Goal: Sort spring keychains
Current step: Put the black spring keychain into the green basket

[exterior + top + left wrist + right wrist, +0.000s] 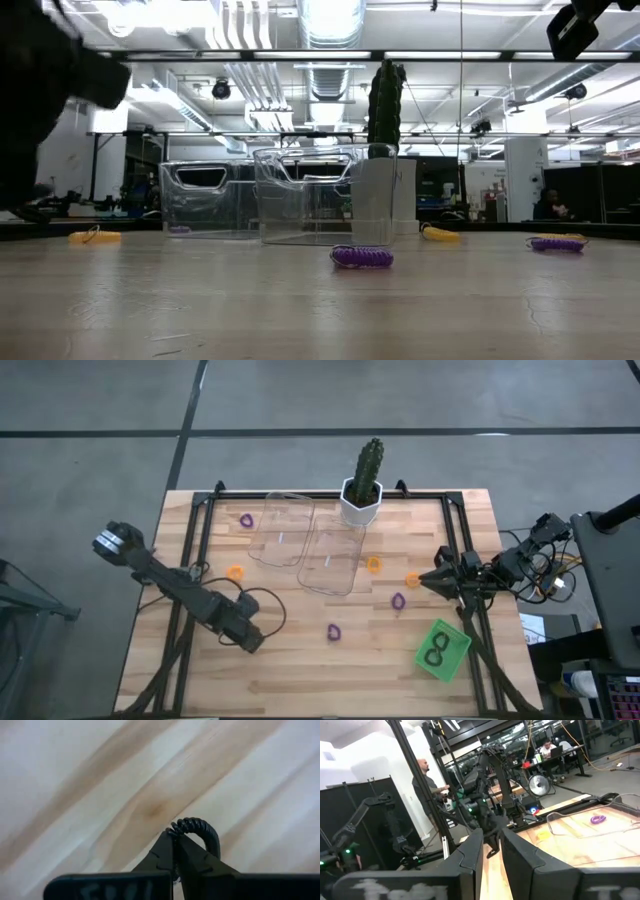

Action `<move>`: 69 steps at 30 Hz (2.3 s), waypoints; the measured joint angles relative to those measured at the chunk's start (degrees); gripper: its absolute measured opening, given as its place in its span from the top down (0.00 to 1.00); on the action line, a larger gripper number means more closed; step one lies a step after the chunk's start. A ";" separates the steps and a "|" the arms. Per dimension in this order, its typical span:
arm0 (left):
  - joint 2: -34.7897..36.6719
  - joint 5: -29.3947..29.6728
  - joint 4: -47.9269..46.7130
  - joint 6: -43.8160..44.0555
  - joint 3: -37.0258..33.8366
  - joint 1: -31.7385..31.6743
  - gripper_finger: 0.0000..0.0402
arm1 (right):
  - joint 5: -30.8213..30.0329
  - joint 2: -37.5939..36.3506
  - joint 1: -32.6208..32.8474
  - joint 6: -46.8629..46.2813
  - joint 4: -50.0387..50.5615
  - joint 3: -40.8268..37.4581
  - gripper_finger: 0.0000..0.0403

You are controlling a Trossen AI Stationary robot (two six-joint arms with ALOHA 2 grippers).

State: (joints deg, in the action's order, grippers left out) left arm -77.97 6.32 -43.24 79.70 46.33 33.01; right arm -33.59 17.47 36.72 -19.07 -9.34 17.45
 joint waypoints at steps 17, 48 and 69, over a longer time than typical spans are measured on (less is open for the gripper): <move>1.09 17.72 12.02 -35.51 19.70 -11.85 0.99 | -0.47 0.02 -0.01 -0.24 -0.68 0.00 0.84; -26.91 14.36 20.55 -62.95 57.92 -26.57 0.99 | -1.06 20.65 0.01 3.41 -19.77 5.05 0.84; -27.30 16.17 17.93 -63.56 60.30 -26.94 0.99 | -17.78 34.80 -1.41 -4.84 22.90 32.45 0.53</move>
State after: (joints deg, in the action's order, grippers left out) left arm -105.27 22.50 -25.31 16.14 106.63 6.07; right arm -51.37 52.28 35.30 -23.91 13.56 49.91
